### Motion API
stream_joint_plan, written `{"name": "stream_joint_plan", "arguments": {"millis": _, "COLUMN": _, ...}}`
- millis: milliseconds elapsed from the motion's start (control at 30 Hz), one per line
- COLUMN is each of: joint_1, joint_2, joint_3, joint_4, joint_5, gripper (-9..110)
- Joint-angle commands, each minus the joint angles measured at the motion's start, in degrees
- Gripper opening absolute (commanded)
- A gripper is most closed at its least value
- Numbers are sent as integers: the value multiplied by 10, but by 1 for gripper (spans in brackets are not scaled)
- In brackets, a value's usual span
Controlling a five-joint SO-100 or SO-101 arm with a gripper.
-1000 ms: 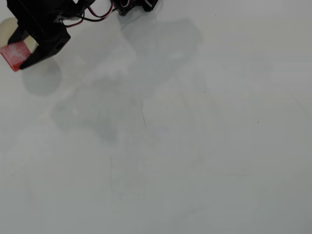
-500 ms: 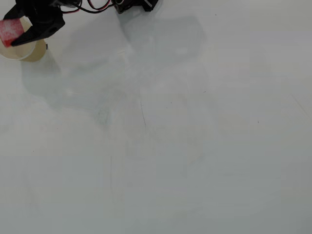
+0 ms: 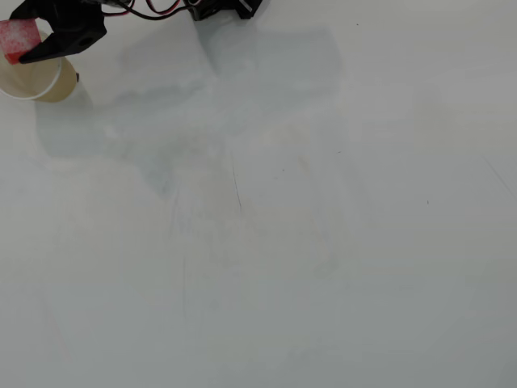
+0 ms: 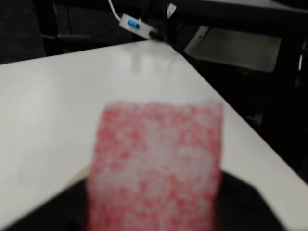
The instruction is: Pick up the cube and drop it in the cup.
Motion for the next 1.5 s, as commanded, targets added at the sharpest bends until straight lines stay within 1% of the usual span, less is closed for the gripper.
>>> {"name": "stream_joint_plan", "arguments": {"millis": 0, "joint_1": 4, "joint_2": 34, "joint_3": -18, "joint_4": -4, "joint_5": -5, "gripper": 4}}
{"name": "stream_joint_plan", "arguments": {"millis": 200, "joint_1": 3, "joint_2": 34, "joint_3": -14, "joint_4": 31, "joint_5": -5, "gripper": 4}}
{"name": "stream_joint_plan", "arguments": {"millis": 667, "joint_1": -5, "joint_2": 29, "joint_3": -17, "joint_4": 35, "joint_5": -6, "gripper": 4}}
{"name": "stream_joint_plan", "arguments": {"millis": 1167, "joint_1": -37, "joint_2": -35, "joint_3": -83, "joint_4": 52, "joint_5": -6, "gripper": 4}}
{"name": "stream_joint_plan", "arguments": {"millis": 1467, "joint_1": -54, "joint_2": -42, "joint_3": -107, "joint_4": 46, "joint_5": -1, "gripper": 4}}
